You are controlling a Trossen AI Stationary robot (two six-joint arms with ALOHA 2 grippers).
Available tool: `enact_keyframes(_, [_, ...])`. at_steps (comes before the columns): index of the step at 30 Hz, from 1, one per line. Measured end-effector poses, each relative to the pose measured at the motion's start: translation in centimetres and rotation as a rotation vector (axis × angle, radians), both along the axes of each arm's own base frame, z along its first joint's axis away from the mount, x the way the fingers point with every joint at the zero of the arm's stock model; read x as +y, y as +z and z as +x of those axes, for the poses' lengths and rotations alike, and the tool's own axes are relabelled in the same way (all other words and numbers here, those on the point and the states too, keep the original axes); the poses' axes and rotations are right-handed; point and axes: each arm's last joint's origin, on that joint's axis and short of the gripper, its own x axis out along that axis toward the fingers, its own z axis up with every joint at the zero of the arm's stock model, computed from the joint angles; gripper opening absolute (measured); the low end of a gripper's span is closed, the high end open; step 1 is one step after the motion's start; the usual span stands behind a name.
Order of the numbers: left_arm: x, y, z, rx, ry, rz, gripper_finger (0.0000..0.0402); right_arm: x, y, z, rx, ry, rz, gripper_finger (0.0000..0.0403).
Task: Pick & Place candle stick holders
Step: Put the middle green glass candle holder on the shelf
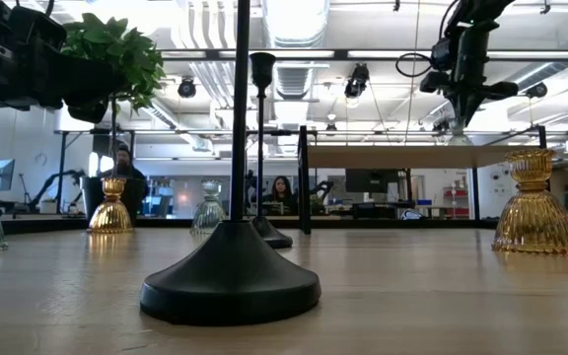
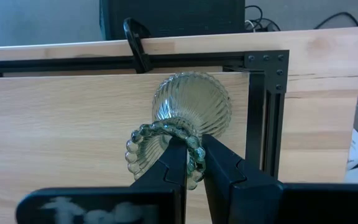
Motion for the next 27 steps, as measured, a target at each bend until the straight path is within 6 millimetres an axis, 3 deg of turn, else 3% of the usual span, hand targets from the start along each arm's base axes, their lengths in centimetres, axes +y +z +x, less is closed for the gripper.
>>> enact_keyframes(7, [0.00, 0.00, 0.00, 0.000, 0.000, 0.000, 0.0126, -0.10, -0.10, -0.08, 0.015, -0.003, -0.003, 0.0055])
enact_keyframes(16, [0.00, 0.01, 0.00, -0.001, 0.000, 0.000, 0.0126, 0.00, 0.04, -0.06, 0.009, 0.002, -0.009, 0.0063])
enact_keyframes(27, [0.00, 0.00, 0.00, 0.000, 0.000, 0.000, 0.0126, 0.13, 0.55, 0.03, -0.017, -0.009, -0.029, 0.0123])
